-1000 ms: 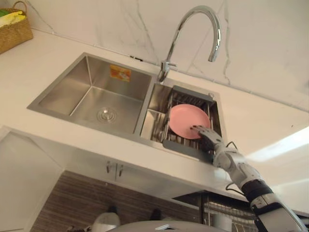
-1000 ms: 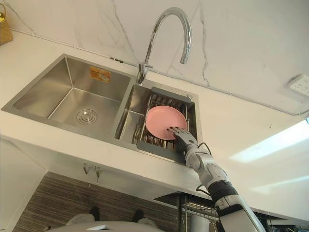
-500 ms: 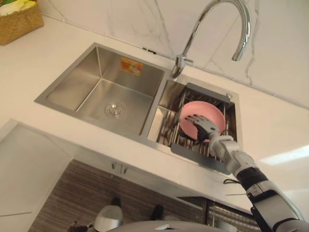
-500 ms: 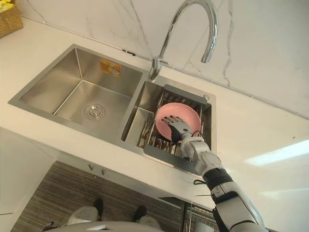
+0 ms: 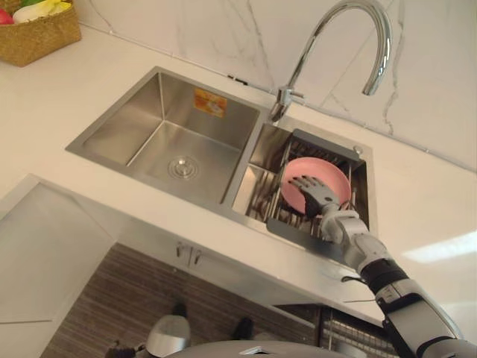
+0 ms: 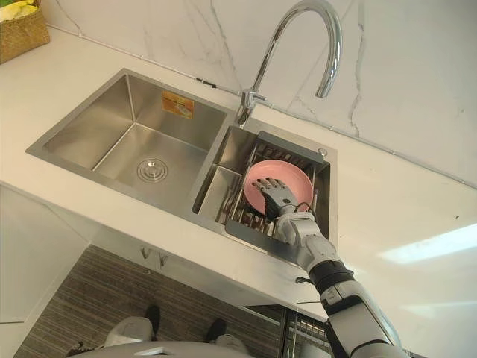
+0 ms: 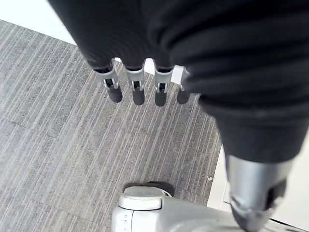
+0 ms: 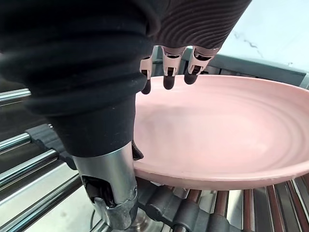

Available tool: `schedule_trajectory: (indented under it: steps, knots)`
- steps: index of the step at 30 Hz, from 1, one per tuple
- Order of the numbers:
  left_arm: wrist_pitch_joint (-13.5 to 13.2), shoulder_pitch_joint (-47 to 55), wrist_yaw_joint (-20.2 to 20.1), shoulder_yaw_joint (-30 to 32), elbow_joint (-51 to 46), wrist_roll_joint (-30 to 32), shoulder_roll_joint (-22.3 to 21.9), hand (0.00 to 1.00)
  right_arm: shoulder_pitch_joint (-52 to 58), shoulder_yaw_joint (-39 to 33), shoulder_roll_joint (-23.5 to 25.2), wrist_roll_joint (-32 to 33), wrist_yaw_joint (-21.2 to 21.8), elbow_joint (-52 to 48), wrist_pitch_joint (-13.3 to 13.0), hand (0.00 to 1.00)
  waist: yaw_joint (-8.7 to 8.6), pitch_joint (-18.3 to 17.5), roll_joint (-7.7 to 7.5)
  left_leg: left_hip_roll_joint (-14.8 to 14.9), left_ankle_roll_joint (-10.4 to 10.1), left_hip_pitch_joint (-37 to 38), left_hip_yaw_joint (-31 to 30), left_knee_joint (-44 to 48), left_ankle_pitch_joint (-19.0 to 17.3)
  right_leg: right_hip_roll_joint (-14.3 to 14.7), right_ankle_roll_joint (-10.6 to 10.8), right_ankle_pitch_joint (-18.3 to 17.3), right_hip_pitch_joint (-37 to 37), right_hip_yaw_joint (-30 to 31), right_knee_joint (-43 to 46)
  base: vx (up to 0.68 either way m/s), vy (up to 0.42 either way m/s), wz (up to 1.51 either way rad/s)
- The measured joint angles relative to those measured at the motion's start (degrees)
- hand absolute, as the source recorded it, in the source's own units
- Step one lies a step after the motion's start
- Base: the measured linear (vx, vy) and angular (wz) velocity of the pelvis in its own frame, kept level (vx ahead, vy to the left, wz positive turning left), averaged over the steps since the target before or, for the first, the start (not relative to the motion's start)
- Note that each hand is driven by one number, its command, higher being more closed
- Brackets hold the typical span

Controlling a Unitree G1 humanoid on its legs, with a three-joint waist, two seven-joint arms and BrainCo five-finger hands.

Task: Walk over to the sink, pick up the cup, carry it to the dishwasher, place the cup inside the dishwasher, then close the dishwasher door

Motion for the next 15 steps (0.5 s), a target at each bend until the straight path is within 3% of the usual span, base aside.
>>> schedule_trajectory:
  steps: [6,11,15]
  knots:
    - [0.0,0.0,0.0,0.0,0.0,0.0,0.1,0.00,0.0,-0.2,0.1,0.0,0.4,1.7,0.8,0.00,0.03,-0.2,-0.24,0.0,0.1,0.1,0.0,0.0,0.2,0.0,0.1,0.2,0.1,0.0,0.0,0.00,0.000,0.00]
    - [0.0,0.0,-0.1,0.0,0.1,0.0,0.1,0.00,0.0,-0.9,0.3,0.2,1.1,4.1,3.8,0.00,0.00,-0.2,-0.25,-0.1,0.2,0.1,0.1,0.0,0.4,0.0,-0.1,0.3,0.1,0.0,0.1,0.00,0.000,0.00]
    - [0.0,0.0,-0.1,0.0,0.1,-0.1,0.1,0.00,0.0,-1.7,0.7,0.2,-2.2,5.7,4.5,0.00,-0.01,-0.2,-0.20,-0.1,0.2,0.2,0.3,-0.1,0.5,0.0,-0.3,0.3,0.0,0.1,0.1,0.00,0.000,0.00]
